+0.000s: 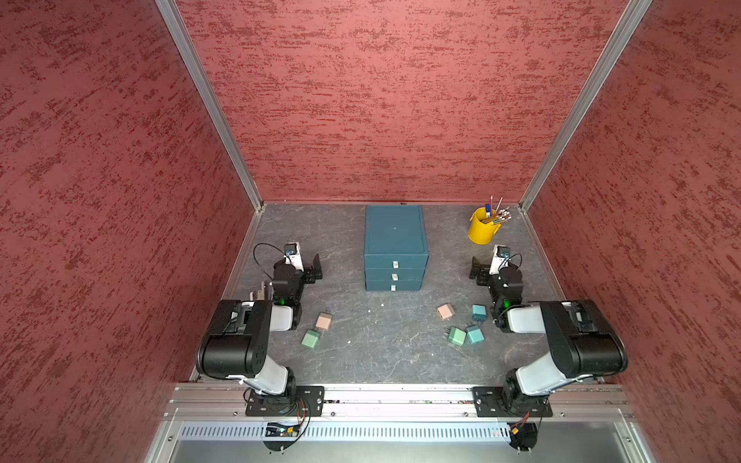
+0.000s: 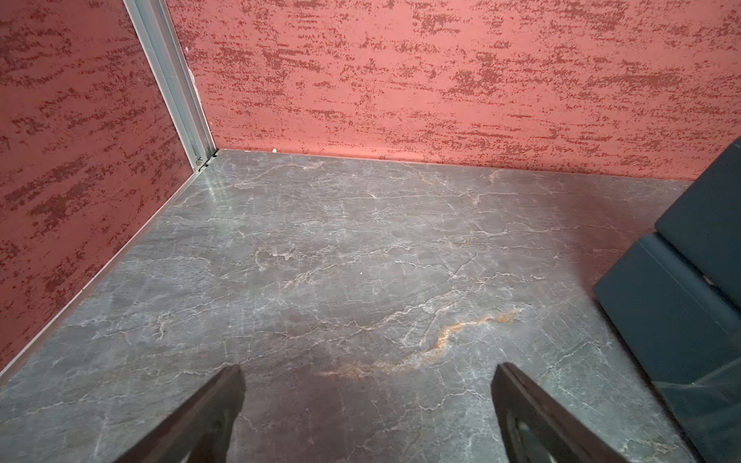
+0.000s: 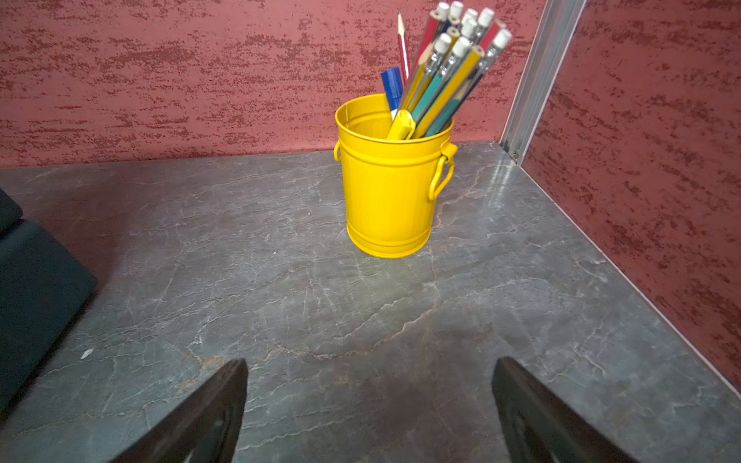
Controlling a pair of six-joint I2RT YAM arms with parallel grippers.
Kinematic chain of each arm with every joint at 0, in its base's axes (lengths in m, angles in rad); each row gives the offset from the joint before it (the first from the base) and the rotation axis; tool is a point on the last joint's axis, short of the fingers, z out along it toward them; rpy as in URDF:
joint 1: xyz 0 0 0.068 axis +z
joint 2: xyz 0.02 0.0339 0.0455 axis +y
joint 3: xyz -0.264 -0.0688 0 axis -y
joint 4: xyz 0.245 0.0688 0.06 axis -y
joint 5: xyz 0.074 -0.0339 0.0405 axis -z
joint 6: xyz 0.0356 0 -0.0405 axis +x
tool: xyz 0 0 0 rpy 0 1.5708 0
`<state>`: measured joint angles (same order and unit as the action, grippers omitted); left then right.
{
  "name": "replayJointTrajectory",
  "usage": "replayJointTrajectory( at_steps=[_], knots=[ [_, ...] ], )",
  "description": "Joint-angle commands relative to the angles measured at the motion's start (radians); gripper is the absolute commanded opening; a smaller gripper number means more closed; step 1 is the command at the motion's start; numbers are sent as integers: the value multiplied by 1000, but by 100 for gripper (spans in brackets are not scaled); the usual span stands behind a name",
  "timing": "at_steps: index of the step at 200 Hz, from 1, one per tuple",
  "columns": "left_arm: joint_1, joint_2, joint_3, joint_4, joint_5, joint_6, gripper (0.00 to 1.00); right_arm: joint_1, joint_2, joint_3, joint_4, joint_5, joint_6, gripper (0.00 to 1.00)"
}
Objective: Place the plugs into the drawer by color
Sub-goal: Open the drawer in the storage box.
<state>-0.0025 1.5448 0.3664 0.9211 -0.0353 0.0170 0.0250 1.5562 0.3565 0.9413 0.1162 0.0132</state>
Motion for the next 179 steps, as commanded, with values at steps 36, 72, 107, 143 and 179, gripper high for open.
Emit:
replayJointTrajectory(
  at_steps=[36, 72, 107, 143, 179],
  knots=[
    [-4, -2, -4, 23, -10, 14, 100, 1, -7, 17, 2, -18, -9, 98],
    [-6, -3, -7, 27, -16, 13, 100, 2, -6, 16, 2, -17, -9, 98],
    [-1, -2, -3, 21, -6, 11, 100, 1, -6, 18, 1, -18, -9, 98],
    [9, -2, 5, 4, 11, 5, 100, 2, -7, 18, 1, -18, -9, 98],
    [28, -15, 19, -30, 26, -10, 100, 2, -51, 0, -11, 50, 19, 98]
  ],
)
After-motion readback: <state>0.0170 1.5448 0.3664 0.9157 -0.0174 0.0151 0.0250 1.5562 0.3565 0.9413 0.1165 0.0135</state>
